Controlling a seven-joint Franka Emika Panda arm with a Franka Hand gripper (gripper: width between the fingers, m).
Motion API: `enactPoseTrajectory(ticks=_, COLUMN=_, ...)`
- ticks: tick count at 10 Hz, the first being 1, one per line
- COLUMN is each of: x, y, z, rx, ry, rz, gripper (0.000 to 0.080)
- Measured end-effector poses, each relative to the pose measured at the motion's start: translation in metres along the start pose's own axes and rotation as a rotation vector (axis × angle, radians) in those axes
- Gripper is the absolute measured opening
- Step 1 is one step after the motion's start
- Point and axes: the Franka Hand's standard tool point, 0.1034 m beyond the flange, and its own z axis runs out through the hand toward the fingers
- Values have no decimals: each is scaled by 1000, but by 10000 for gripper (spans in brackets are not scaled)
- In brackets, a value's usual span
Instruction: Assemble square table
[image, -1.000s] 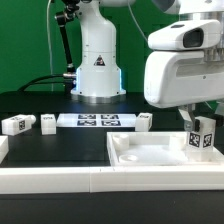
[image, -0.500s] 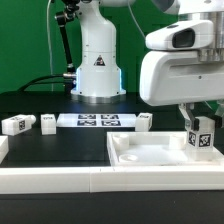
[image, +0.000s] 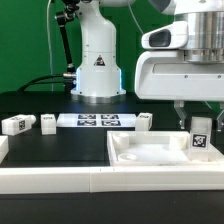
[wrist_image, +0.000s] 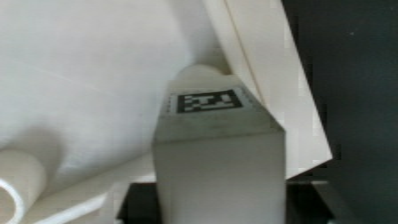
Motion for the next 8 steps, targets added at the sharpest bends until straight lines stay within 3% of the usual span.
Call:
enactPoseTrajectory(ticks=4, x=8, y=11, z=-1, rx=-21, ry=42, rz=331, gripper=307)
enactPoseTrajectory(ticks=8, x=9, y=12, z=-4, rx=-25, ry=46, rz=305, gripper=311)
